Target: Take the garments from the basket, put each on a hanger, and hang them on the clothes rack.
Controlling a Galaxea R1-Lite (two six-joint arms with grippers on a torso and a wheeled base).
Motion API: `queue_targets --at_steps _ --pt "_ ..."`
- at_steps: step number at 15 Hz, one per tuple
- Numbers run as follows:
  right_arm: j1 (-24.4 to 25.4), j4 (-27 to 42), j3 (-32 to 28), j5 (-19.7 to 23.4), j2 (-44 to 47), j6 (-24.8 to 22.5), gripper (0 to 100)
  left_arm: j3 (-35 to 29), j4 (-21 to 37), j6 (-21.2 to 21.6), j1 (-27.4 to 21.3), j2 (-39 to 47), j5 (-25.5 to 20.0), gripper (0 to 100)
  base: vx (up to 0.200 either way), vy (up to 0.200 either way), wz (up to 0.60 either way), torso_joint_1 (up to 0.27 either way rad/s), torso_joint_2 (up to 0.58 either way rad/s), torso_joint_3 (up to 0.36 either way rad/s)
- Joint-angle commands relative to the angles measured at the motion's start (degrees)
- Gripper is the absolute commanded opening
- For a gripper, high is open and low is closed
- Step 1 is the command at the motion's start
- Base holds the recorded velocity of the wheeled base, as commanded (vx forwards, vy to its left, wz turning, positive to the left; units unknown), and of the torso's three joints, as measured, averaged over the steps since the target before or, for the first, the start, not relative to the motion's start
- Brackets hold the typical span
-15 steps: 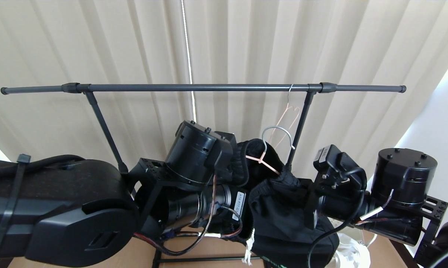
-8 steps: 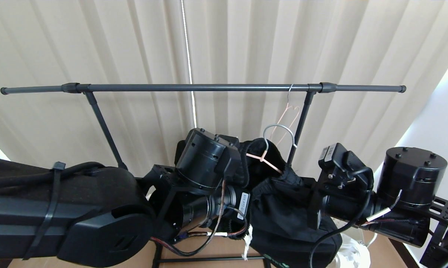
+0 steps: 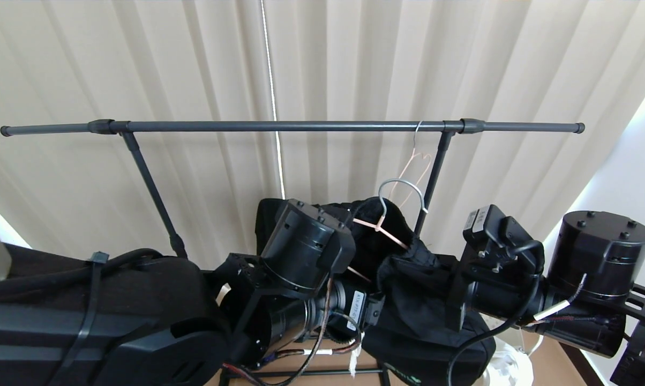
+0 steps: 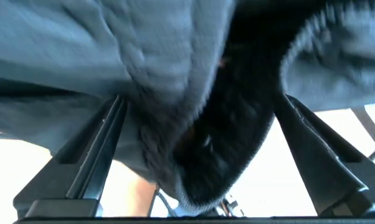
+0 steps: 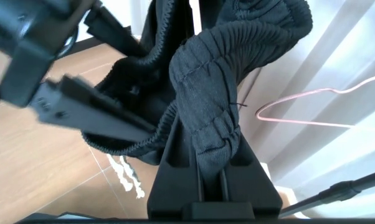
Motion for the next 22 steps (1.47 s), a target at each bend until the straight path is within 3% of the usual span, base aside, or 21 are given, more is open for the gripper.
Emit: queue_targets --at_steps 1,8,12,13,14,16,18,19,20,22 --pt "0.04 0.00 -0.20 0.05 0.44 0.05 0 3.67 -0.02 0.40 -1.57 -4.43 0.03 100 0.000 0.000 0.00 0.000 0.00 0.000" --pt "-1.90 0.00 0.42 6.82 1.49 0.05 0 13.34 0.07 7.00 -1.39 -21.22 -0.23 100 0.000 0.000 0.00 0.000 0.00 0.000" --pt "-2.60 0.00 2.09 11.65 1.41 -0.22 0 14.04 0.24 14.47 2.03 -27.11 -1.02 100 0.000 0.000 0.00 0.000 0.00 0.000" --pt "-2.51 0.00 2.44 12.36 1.41 -0.92 0 12.98 0.24 18.60 5.73 -27.72 -3.22 100 0.000 0.000 0.00 0.000 0.00 0.000" --pt "-2.51 0.00 2.53 12.44 1.41 -1.01 0 12.72 0.24 19.48 6.43 -27.81 -4.19 100 0.000 0.000 0.00 0.000 0.00 0.000" --pt "-2.33 0.00 3.23 14.99 1.23 -1.18 0 10.35 0.68 29.23 13.20 -27.11 -14.21 100 0.000 0.000 0.00 0.000 0.00 0.000" --pt "-2.25 0.00 3.58 15.69 1.32 -1.18 0 7.97 1.39 36.62 17.24 -24.38 -20.62 100 0.000 0.000 0.00 0.000 0.00 0.000" --pt "-2.25 0.00 3.58 15.69 1.32 -1.18 0 7.80 1.47 37.14 17.41 -24.21 -21.06 100 0.000 0.000 0.00 0.000 0.00 0.000" --pt "-1.54 0.09 3.49 16.75 1.14 -1.27 0 5.34 4.11 43.21 19.79 -21.84 -26.25 100 0.000 0.000 0.00 0.000 0.00 0.000" --pt "-0.93 0.79 1.82 17.10 2.11 -1.45 0 2.17 8.42 45.14 21.90 -21.48 -32.66 100 0.000 0.000 0.00 0.000 0.00 0.000"
